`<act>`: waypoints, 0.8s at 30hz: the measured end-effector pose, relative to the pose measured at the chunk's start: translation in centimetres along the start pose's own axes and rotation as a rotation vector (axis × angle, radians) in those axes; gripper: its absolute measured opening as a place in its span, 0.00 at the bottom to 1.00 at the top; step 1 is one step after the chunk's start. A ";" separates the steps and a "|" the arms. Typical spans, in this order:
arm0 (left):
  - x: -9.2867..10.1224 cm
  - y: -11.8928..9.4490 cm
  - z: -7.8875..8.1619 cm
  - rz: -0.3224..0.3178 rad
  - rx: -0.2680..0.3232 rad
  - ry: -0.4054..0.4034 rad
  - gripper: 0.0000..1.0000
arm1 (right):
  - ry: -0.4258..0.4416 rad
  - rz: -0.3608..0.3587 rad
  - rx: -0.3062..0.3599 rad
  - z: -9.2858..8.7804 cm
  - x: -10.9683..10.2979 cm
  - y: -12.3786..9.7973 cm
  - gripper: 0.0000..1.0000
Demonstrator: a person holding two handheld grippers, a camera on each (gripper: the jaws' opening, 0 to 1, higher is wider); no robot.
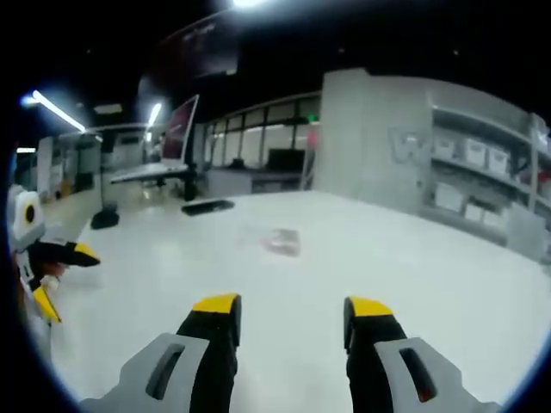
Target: Open the resealable bag by pulling the two sides of the seal apart until the entire bag opening is separated and visibly accessible.
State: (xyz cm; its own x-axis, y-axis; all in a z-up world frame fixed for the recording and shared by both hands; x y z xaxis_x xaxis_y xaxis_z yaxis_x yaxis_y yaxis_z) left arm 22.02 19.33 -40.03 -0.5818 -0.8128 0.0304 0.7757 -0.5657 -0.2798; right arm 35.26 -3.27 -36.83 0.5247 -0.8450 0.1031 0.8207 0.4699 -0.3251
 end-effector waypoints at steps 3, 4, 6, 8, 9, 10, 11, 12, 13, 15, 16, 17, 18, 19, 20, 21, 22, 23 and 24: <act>0.0 0.0 0.0 0.001 -0.001 0.000 0.74 | -0.009 0.001 -0.004 0.2 -0.1 0.4 0.47; -0.1 0.0 -0.1 0.003 -0.002 -0.001 0.74 | -0.012 0.001 -0.004 0.2 -0.1 0.5 0.47; -0.2 0.0 -0.2 0.004 -0.003 -0.004 0.74 | -0.014 0.001 -0.005 0.3 0.0 0.7 0.47; -0.2 0.1 -0.2 0.005 -0.004 -0.005 0.74 | -0.015 0.001 -0.005 0.3 0.1 1.1 0.46; -0.2 0.1 -0.3 0.005 -0.005 -0.005 0.74 | -0.018 -0.001 -0.008 0.4 0.2 1.3 0.46; -0.2 0.1 -0.3 0.005 -0.005 -0.005 0.74 | -0.019 -0.001 -0.011 0.5 0.5 1.6 0.46; -0.2 0.1 -0.3 0.004 -0.006 -0.005 0.74 | -0.020 -0.003 -0.014 0.6 0.8 1.9 0.46; -0.2 0.2 -0.3 0.003 -0.006 -0.005 0.74 | -0.022 -0.003 -0.017 0.7 0.9 2.1 0.46; -0.2 0.2 -0.3 0.003 -0.006 -0.004 0.74 | -0.022 -0.003 -0.018 0.7 1.0 2.3 0.46; -0.2 0.2 -0.3 0.002 -0.006 -0.004 0.74 | -0.024 -0.002 -0.020 0.9 1.0 2.6 0.46; -0.2 0.2 -0.3 0.003 -0.006 -0.004 0.74 | -0.028 0.000 -0.019 1.0 1.0 2.8 0.46; -0.2 0.2 -0.3 0.003 -0.005 -0.004 0.74 | -0.030 0.001 -0.017 1.0 1.0 3.0 0.46; -0.3 0.1 -0.3 0.004 -0.005 -0.005 0.74 | -0.031 0.001 -0.016 1.1 1.0 3.1 0.46; -0.3 0.1 -0.3 0.004 -0.004 -0.006 0.74 | -0.033 0.003 -0.015 1.1 1.0 3.2 0.46; -0.3 0.2 -0.3 0.005 -0.004 -0.006 0.74 | -0.034 0.004 -0.014 1.3 1.2 3.5 0.46; -0.3 0.2 -0.3 0.005 -0.005 -0.007 0.74 | -0.037 0.004 -0.013 1.4 1.3 3.8 0.46; -0.3 0.2 -0.4 0.005 -0.007 -0.006 0.74 | -0.038 0.003 -0.013 1.4 1.5 4.0 0.46; -0.3 0.2 -0.4 0.005 -0.008 -0.006 0.74 | -0.037 0.001 -0.013 1.4 1.7 4.2 0.46; -0.3 0.2 -0.5 0.004 -0.009 -0.006 0.74 | -0.037 0.001 -0.016 1.6 2.1 4.8 0.46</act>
State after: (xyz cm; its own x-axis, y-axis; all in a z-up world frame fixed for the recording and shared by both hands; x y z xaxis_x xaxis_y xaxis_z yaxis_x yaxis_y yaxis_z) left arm 22.28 19.52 -40.55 -0.5768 -0.8161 0.0352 0.7759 -0.5609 -0.2887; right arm 40.67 -2.34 -36.73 0.5337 -0.8345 0.1372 0.8165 0.4662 -0.3405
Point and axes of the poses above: the point that each gripper's makers call its tool centre point, and the gripper's own axes: y roughly forward along the fingers, x roughly to its right, z roughly out of its top, the point moved 5 cm from there along -y, roughly backward along the fingers, and after that the axes turned 3 degrees about -x, right-handed, at the moved point
